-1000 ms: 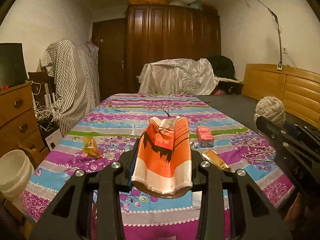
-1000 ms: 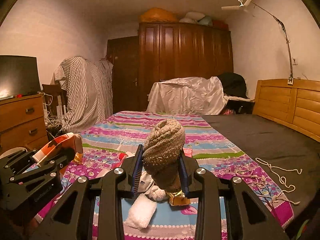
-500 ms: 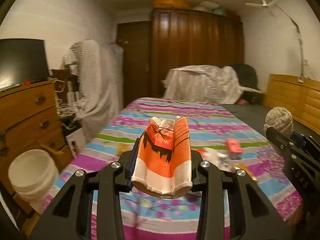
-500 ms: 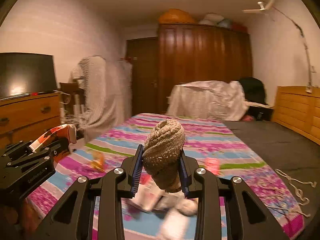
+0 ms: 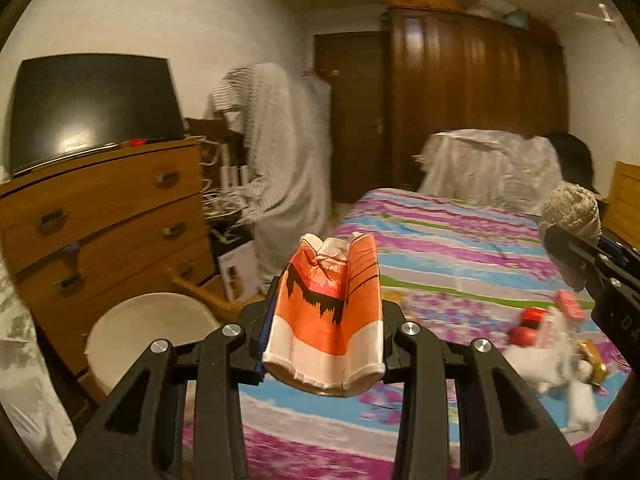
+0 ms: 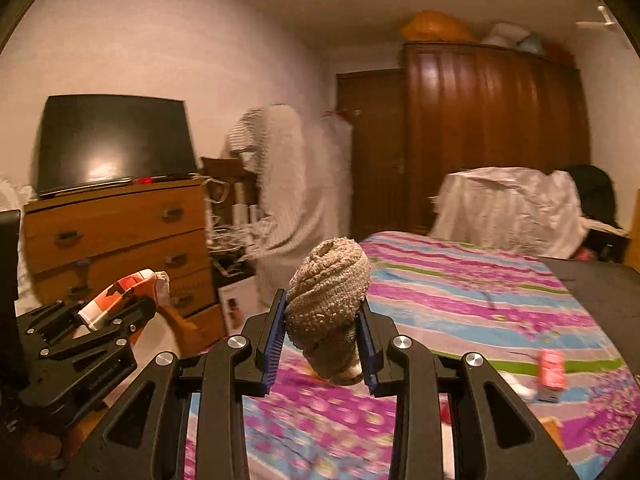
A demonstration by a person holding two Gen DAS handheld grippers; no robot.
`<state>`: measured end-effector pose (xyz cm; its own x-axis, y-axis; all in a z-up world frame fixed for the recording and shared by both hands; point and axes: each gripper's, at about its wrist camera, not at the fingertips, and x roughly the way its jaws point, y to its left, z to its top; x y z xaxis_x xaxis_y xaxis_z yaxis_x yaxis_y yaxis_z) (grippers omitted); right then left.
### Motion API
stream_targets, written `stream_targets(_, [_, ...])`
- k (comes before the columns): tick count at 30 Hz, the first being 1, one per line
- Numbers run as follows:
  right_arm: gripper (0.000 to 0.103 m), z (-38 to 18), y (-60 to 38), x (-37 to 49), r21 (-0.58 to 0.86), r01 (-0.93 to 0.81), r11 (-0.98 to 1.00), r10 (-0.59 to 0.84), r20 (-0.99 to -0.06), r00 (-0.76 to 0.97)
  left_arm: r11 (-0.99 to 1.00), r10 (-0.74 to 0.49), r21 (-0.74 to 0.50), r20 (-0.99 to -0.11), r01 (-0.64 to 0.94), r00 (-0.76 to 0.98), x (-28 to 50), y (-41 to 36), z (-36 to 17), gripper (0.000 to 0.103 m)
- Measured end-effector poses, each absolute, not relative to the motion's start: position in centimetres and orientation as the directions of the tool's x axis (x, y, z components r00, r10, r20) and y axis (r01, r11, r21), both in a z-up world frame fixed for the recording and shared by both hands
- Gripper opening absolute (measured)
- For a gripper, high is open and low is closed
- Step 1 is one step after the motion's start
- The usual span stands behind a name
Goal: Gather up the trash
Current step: 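Carry the cup and knit ball with both tools over the white bucket, then open both tools to drop the cup and knit ball into the bucket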
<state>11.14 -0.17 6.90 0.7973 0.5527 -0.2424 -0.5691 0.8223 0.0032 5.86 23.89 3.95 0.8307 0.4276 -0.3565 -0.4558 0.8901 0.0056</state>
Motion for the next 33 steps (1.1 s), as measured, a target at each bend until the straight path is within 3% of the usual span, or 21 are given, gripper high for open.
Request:
stream_targets(9, [0.034,8.6,15.8,11.6,-0.012,-0.729,0.684,0.691,-0.308,0.653,0.801,0.536,-0.028,-0.410,-0.598,0.738,3.3,34.5,3.9,0.036])
stream_targets(15, [0.034,7.7,27.3,12.3,0.015,-0.829,0.560,0.758,-0.414,0.505,0.738,0.578,-0.044,-0.476,-0.674,0.663,1.6,41.4,2.6,0.037])
stream_targets(22, [0.034,4.2,39.6,15.1,0.118,-0.902,0.415,0.746,-0.612,0.263,0.740,0.494,-0.062,-0.626,-0.669,0.604,2.2,48.9,-0.4,0.039])
stream_targets(27, [0.034,0.4,46.1,17.9,0.199,-0.911,0.362,0.642,-0.761,0.089,0.746,0.414,-0.082,-0.721,-0.661,0.557,3.4,53.1,-3.4,0.039])
stream_targets(33, [0.034,-2.5,49.1,19.2,0.223,-0.907,0.356,0.567,-0.824,0.020,0.738,0.361,-0.109,-0.770,-0.666,0.526,3.5,56.7,-5.6,0.039])
